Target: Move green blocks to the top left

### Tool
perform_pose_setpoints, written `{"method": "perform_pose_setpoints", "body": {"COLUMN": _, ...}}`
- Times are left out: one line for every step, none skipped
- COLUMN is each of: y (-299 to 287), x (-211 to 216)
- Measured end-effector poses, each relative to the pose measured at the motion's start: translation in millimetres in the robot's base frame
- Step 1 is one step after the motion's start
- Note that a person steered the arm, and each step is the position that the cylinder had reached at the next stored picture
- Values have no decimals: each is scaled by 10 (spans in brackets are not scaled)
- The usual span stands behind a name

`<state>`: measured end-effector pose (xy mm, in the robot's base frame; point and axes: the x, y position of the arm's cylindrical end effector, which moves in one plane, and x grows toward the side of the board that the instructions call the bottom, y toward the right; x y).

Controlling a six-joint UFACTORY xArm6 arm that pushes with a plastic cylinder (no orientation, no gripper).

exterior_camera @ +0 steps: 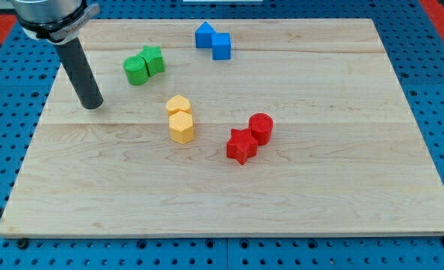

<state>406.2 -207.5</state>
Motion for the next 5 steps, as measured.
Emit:
{"method": "perform_pose_setpoints", "body": {"y": 1, "x": 0}}
{"method": "perform_pose_setpoints", "body": {"y": -3, "x": -15}}
{"method": "perform_pose_setpoints", "body": {"y": 343, "x": -354}}
{"method": "perform_pose_setpoints", "body": {"y": 814, "x": -418}}
{"method": "perform_pose_setpoints", "body": {"y": 1297, "x": -586}}
